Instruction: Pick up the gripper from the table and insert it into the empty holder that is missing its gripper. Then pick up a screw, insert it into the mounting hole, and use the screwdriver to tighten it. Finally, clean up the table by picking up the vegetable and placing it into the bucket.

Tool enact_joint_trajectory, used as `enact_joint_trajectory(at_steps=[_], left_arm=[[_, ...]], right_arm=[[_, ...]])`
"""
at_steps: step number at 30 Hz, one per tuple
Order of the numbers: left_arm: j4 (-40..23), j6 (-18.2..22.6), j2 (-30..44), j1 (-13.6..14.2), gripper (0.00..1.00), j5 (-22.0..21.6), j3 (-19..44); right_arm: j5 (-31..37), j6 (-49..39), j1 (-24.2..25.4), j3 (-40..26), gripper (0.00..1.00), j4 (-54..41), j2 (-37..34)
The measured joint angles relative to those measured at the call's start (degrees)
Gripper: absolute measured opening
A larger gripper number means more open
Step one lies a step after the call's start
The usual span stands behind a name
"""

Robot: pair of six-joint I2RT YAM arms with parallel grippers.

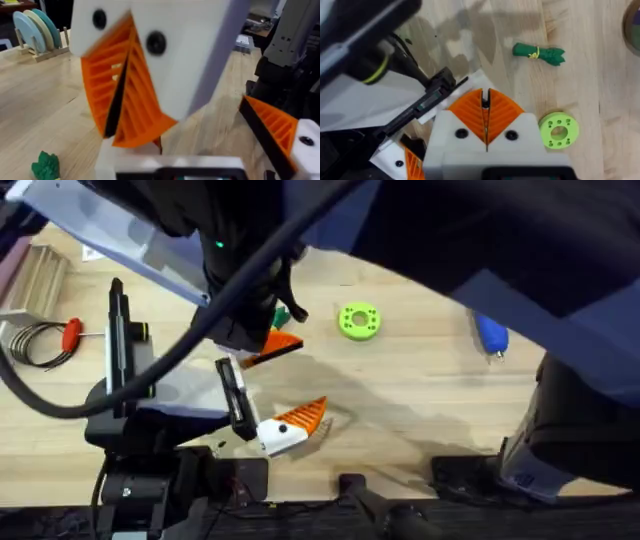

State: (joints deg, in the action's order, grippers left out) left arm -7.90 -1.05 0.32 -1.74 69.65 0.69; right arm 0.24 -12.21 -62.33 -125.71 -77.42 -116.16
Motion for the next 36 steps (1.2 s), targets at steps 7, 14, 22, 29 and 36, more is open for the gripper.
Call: enact_joint_trajectory(at_steps=[7,14,22,29,36], left_arm=[[0.1,0.4,0.0,0.0,0.985,-0.2,0.0],[0.1,0.4,0.0,0.0,0.985,-0.2,0.0],[0.1,0.4,0.0,0.0,0.985,-0.2,0.0],[0.1,0.4,0.0,0.0,0.985,-0.2,0.0],[0.0,0.1,0.0,0.0,0.986,-0.2,0.0]], right_arm=[[0.3,0.8,0.0,0.0,0.005,-1.0,-0.3],[0.4,1.9,0.0,0.0,0.005,-1.0,-0.3],[0.4,2.2,0.0,0.0,0.005,-1.0,-0.3],[0.4,2.2,0.0,0.0,0.005,-1.2,-0.3],[0.5,2.4,0.0,0.8,0.005,-0.8,-0.3]])
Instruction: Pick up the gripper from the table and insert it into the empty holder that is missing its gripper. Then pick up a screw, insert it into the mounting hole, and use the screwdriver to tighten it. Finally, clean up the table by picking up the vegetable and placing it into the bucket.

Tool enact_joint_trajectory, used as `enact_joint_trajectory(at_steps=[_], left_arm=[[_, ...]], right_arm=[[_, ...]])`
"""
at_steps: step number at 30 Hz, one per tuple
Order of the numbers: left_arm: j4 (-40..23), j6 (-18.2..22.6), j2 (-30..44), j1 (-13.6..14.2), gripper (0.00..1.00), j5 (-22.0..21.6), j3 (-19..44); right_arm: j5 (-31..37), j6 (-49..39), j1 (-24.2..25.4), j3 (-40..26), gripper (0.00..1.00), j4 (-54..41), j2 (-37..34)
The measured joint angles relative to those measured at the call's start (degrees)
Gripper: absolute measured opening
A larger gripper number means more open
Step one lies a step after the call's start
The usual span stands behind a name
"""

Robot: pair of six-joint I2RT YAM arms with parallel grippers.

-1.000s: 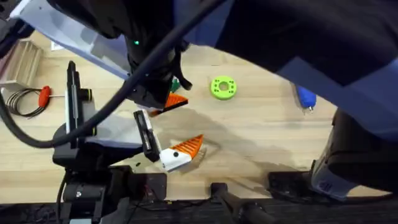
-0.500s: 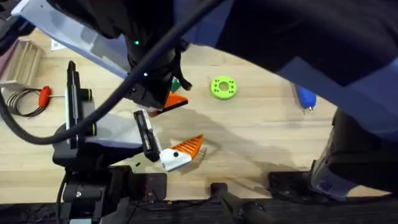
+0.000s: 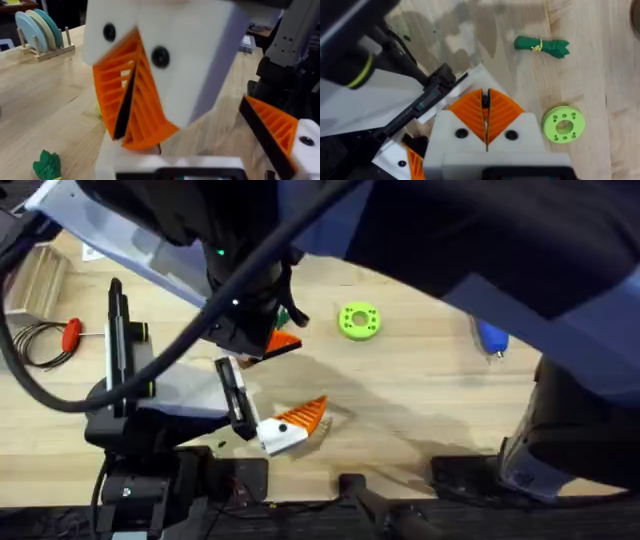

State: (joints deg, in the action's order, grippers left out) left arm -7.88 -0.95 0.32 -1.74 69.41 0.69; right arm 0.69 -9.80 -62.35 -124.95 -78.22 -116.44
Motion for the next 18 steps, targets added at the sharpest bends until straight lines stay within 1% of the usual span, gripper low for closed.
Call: enact_joint_trajectory(at_steps=[11,12,13,14,17,18], left_arm=[[0.1,0.0,0.0,0.0,0.985,-0.2,0.0],[0.1,0.0,0.0,0.0,0.986,-0.2,0.0],[0.1,0.0,0.0,0.0,0.985,-0.1,0.0],[0.0,0.0,0.0,0.0,0.985,0.0,0.0],[0.0,0.0,0.0,0.0,0.985,0.3,0.0],[0.0,0.1,0.0,0.0,0.985,0.2,0.0]], right_arm=[[0.1,0.4,0.0,0.0,0.005,0.3,0.0],[0.1,0.5,0.0,0.0,0.027,0.3,0.0],[0.2,0.6,0.0,0.0,0.138,0.3,0.0],[0.7,0.8,0.0,0.0,0.27,0.5,0.0],[3.0,0.8,0.8,0.0,0.72,0.9,0.2],[3.2,0.8,1.3,0.1,0.854,0.9,0.6]])
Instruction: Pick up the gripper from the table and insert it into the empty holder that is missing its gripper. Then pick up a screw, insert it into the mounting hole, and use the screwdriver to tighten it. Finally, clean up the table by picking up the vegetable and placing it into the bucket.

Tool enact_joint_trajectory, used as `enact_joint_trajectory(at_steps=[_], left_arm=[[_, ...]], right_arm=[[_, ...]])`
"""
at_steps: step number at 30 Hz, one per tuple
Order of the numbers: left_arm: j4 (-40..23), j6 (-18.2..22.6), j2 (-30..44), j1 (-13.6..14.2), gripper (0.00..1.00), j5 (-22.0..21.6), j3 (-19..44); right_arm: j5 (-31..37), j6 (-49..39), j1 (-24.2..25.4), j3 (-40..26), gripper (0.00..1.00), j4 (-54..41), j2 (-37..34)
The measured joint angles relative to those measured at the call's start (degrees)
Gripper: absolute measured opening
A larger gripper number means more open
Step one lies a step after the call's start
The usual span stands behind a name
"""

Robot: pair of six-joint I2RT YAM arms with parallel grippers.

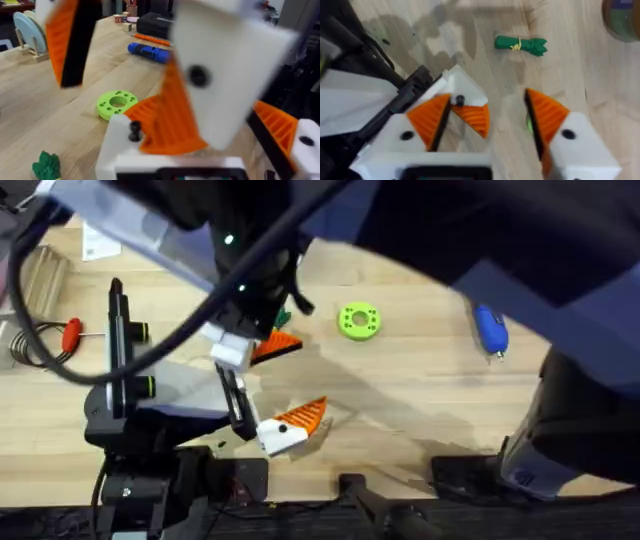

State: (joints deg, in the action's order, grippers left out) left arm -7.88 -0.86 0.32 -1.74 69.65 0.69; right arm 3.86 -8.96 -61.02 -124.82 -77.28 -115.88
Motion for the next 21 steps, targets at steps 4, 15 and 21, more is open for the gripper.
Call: enact_joint_trajectory(at_steps=[4,15,21], left_arm=[[0.0,0.4,0.0,0.0,0.985,-0.2,0.0],[0.1,0.4,0.0,0.0,0.985,-0.2,0.0],[0.0,0.4,0.0,0.0,0.985,-0.2,0.0]], right_arm=[[-0.5,1.1,0.7,0.9,0.962,0.2,2.4],[-0.7,6.1,4.4,8.7,0.964,6.9,14.3],[-0.7,11.2,10.1,25.0,0.964,13.7,23.7]])
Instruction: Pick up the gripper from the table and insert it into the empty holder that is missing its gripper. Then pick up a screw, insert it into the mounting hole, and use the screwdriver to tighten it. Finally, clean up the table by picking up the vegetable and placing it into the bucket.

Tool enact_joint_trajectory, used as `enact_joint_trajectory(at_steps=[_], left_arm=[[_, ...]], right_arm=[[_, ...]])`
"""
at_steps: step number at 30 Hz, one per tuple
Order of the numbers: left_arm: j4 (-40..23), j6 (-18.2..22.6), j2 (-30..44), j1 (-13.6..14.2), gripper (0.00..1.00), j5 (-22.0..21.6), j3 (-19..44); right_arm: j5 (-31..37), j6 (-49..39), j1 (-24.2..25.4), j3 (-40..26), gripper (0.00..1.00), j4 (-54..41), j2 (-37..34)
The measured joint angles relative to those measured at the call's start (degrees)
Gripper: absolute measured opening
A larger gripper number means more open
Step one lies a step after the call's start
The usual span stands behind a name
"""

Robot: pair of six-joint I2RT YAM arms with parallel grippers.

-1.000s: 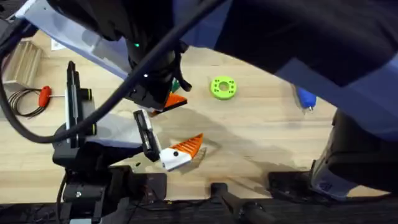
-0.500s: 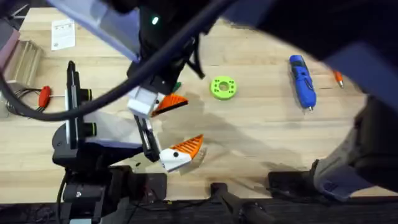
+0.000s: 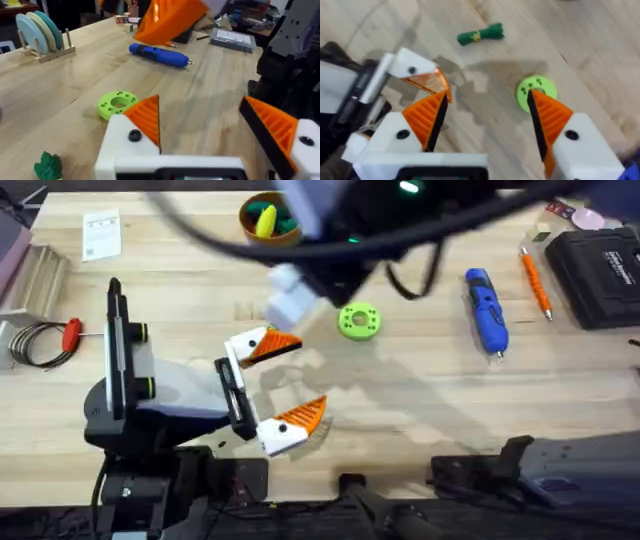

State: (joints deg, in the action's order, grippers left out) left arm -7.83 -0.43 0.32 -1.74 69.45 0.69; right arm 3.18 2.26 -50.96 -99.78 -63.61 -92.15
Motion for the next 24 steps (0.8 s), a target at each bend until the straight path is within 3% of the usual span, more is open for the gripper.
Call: enact_joint_trajectory(at_steps=[8,9,13,17,24], left_arm=[[0.0,0.0,0.0,0.0,0.985,0.0,0.0],[0.0,0.0,0.0,0.0,0.985,0.0,0.0],[0.0,0.0,0.0,0.0,0.985,0.0,0.0],[0.0,0.0,0.0,0.0,0.985,0.0,0.0],[0.0,0.0,0.0,0.0,0.985,0.0,0.0]], right_arm=[[2.9,9.0,12.2,16.8,0.964,2.4,16.6],[4.1,11.2,18.0,21.4,0.966,2.6,22.8],[4.7,12.5,25.1,27.5,0.99,3.6,30.1],[4.8,13.0,32.8,32.3,0.992,3.4,33.9],[4.8,13.0,44.4,34.9,0.992,4.8,32.1]])
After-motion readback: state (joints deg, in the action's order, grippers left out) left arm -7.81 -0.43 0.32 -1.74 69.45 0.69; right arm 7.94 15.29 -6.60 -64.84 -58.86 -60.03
